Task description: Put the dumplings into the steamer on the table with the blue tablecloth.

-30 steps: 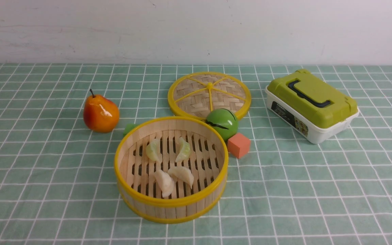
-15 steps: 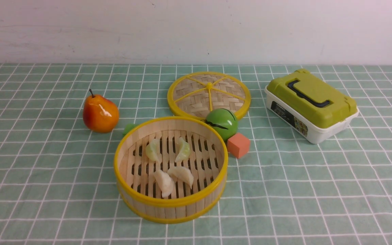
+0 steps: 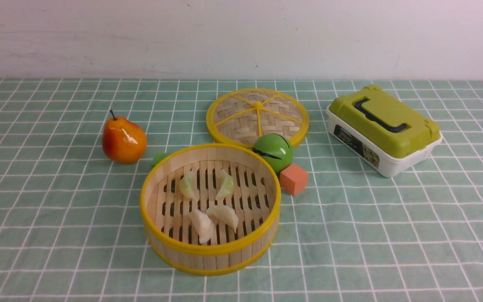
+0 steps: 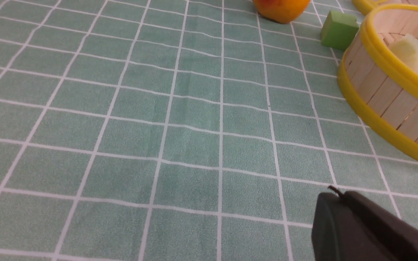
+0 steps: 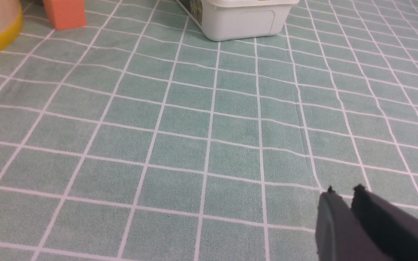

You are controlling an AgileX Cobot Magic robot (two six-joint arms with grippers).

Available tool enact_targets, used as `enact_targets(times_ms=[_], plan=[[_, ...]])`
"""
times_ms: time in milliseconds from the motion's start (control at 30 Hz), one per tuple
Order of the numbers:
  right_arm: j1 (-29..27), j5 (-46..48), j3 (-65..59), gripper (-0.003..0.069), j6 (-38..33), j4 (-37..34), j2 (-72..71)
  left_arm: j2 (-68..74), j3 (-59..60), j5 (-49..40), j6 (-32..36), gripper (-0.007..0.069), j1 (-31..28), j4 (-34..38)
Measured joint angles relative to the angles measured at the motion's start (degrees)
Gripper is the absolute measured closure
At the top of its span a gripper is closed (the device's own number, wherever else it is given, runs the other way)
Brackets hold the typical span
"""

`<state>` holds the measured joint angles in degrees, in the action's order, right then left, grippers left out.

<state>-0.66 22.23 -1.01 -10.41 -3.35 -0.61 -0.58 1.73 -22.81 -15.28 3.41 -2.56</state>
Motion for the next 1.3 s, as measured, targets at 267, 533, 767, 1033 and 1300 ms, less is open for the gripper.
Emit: enact_targets(times_ms=[267, 533, 767, 1033, 1300], plan=[[0.00, 0.06, 0.00, 0.0571, -0.23, 0.00, 0.00, 0.00, 0.00, 0.00, 0.00, 0.0638, 0.00, 0.00], [0.00, 0.06, 0.00, 0.0562, -0.23, 0.00, 0.00, 0.00, 0.00, 0.00, 0.00, 0.0638, 0.00, 0.06], [0.00, 0.06, 0.00, 0.0546, -0.30, 0.00, 0.00, 0.00, 0.00, 0.00, 0.00, 0.0638, 0.00, 0.06], [0.00, 0.06, 0.00, 0.0539, -0.30, 0.00, 0.00, 0.00, 0.00, 0.00, 0.00, 0.0638, 0.00, 0.06], [0.00, 0.06, 0.00, 0.0529, -0.30, 0.00, 0.00, 0.00, 0.00, 0.00, 0.00, 0.0638, 0.00, 0.12]])
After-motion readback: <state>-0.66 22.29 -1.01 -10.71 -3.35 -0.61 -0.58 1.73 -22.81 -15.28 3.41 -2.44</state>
